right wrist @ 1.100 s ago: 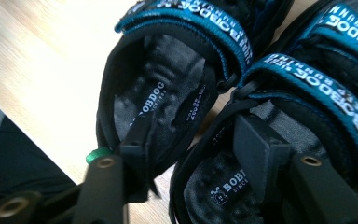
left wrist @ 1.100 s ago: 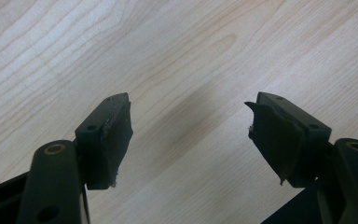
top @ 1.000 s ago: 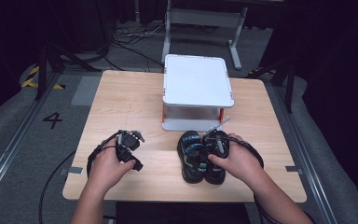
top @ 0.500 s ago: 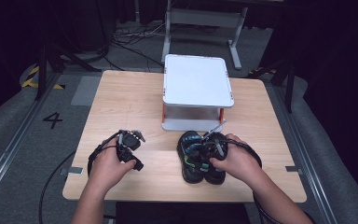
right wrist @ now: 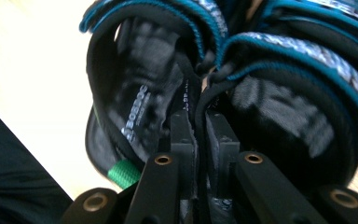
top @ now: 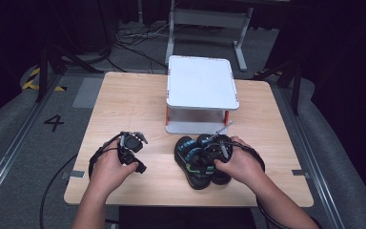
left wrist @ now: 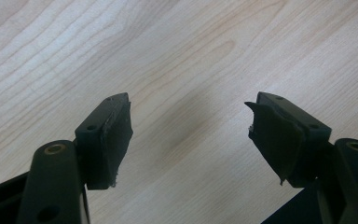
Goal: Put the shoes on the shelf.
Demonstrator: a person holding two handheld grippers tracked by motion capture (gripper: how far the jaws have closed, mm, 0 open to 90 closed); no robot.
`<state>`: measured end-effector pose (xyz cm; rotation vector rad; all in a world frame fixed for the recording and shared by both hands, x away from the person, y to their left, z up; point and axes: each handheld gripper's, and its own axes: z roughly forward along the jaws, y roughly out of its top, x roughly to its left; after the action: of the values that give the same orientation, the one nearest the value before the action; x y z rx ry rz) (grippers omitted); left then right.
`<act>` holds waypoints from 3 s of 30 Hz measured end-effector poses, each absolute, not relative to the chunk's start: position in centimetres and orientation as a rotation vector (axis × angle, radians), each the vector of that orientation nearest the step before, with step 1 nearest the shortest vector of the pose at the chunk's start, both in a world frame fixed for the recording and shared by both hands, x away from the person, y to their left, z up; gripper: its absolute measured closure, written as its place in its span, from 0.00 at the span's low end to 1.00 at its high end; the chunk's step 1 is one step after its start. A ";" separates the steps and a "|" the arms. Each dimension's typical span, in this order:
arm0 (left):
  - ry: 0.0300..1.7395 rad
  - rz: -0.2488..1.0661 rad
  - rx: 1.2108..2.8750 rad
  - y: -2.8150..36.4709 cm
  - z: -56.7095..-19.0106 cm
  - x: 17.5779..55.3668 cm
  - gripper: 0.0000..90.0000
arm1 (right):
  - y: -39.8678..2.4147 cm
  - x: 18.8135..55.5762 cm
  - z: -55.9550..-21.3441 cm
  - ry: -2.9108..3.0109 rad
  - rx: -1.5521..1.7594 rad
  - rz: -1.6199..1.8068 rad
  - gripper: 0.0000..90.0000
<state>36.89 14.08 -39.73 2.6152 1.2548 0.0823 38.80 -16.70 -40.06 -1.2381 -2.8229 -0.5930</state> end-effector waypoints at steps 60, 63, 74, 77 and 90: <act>1.113 0.095 2.591 12.8 -37.9 39.1 0.33 | -14.2 49.5 -39.4 -2.601 -1.867 -1.187 0.55; 1.116 0.093 2.596 12.5 -38.0 39.2 0.33 | -15.2 48.9 -38.8 -2.560 -1.839 -1.241 0.47; 1.079 0.121 2.572 10.7 -38.2 40.0 0.33 | -19.2 45.7 -35.7 -2.751 -1.605 -1.255 0.40; 1.058 0.121 2.583 9.9 -38.2 40.1 0.33 | -20.0 44.6 -35.2 -2.803 -1.498 -1.231 0.41; 1.020 0.145 2.596 7.7 -38.4 40.0 0.33 | -24.0 40.2 -36.2 -2.810 -1.312 -1.217 0.54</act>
<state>40.04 7.68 -38.37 2.5957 1.0195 0.1450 40.20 -24.03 -36.24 -1.3124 -2.8098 -1.2169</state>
